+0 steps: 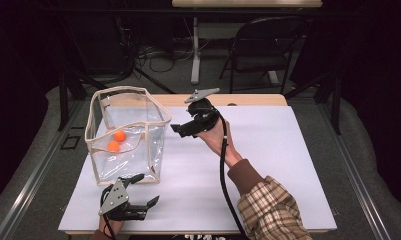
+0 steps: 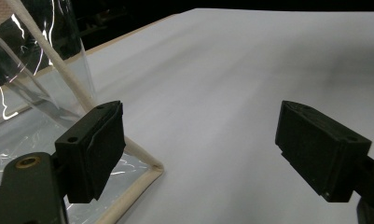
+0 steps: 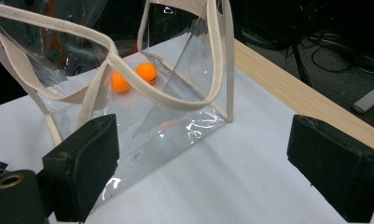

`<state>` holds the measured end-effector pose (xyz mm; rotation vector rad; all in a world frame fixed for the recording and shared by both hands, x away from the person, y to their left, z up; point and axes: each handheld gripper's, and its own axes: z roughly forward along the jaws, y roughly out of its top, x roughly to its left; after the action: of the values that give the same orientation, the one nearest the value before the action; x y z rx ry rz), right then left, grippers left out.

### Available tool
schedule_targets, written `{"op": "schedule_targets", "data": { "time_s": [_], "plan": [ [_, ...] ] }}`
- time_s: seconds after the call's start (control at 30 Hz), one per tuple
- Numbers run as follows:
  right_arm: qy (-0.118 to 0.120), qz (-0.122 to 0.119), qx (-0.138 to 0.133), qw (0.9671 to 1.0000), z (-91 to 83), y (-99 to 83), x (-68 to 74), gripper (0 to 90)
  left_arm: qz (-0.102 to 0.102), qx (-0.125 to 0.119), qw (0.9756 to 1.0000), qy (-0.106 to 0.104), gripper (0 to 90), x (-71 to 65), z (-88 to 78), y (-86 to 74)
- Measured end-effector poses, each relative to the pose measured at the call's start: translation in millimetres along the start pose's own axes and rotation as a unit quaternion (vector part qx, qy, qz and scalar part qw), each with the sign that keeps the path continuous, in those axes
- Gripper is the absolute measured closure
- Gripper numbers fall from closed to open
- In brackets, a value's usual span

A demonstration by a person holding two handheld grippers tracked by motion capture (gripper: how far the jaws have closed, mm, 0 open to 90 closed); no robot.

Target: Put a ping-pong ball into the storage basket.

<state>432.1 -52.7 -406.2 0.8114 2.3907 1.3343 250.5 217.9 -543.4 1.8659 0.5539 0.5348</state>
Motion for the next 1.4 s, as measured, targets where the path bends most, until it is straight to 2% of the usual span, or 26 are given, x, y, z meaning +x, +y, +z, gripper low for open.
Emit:
{"op": "schedule_targets", "data": {
  "time_s": [0.63, 1.4],
  "plan": [
    [-0.004, 0.007, 0.029, 0.9995, -21.3, -39.2, -7.9, 1.5, 0.001, 0.002, 1.0000, -0.001, 15.9, -0.2, 0.9, 0.2],
    [-0.009, 0.008, 0.041, 0.9991, -45.9, -76.9, -3.2, 0.8, 0.001, 0.004, 1.0000, 0.000, 15.9, 0.0, 1.1, 0.0]
  ]
}}
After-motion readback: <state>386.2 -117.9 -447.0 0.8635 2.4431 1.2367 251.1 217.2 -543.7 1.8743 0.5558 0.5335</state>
